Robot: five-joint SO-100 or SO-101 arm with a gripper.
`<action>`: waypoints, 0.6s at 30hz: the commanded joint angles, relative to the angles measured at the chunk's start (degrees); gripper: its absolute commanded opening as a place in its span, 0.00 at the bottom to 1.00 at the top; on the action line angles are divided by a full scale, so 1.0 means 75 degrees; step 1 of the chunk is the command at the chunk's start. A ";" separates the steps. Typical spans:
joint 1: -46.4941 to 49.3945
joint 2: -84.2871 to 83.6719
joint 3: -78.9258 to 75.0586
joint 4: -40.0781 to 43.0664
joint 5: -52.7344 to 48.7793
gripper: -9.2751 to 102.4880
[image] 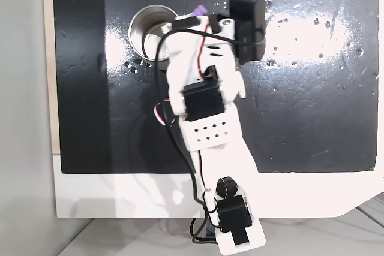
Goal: Grasp a pengrip and put it in the cup.
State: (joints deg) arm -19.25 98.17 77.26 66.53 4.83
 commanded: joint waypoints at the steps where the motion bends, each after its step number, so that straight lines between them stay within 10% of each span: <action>1: -0.0387 0.0422 -0.0023 -0.0504 0.0375 0.08; 18: -0.0832 0.0387 0.0633 -0.1441 0.0785 0.20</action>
State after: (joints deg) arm -25.22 98.17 82.27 57.04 10.55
